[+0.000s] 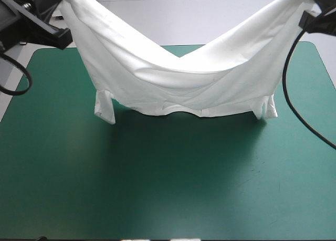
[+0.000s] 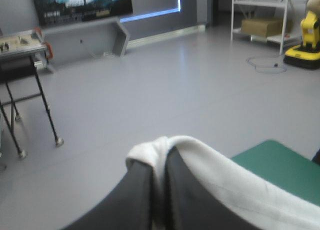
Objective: Fold the cloth
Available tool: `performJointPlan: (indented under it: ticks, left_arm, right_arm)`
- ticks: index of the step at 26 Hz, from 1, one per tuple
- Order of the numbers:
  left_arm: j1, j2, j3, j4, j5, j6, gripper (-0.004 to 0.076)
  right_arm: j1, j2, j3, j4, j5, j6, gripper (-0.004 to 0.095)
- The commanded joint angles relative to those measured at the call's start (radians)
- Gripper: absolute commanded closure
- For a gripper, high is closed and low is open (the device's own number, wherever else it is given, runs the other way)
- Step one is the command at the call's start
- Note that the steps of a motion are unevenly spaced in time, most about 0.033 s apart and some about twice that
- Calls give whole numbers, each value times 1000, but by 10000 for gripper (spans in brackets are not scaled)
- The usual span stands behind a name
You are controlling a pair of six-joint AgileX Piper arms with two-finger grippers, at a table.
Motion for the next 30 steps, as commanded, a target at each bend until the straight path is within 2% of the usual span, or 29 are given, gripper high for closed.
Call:
performJointPlan:
  ticks: [1,4,6,8,12,18,22,25,30]
  left_arm:
    - [-7,21,-157,-82,-178,71,733]
    - [-7,26,-210,-163,-330,136,733]
    - [-7,26,-226,-198,-435,170,733]
    - [-7,26,-237,-206,-489,173,733]
    - [-7,29,-241,-195,-491,173,733]
    - [-7,88,-241,-100,-480,165,733]
    - [-7,164,-241,35,-532,157,733]
    - [-7,228,-241,114,-626,131,733]
    - [15,312,-241,107,-834,130,733]
  right_arm:
    - [-4,24,-162,37,-197,-28,926]
    - [-4,38,-260,52,-329,-64,924]
    - [-4,39,-294,111,-410,-111,921]
    - [-4,39,-316,138,-451,-130,916]
    - [-4,41,-314,136,-437,-128,915]
    - [-4,134,-304,105,-350,-66,915]
    - [-4,231,-304,108,-376,-61,915]
    - [-4,298,-304,124,-459,-53,915]
    - [-4,363,-306,221,-697,-110,914]
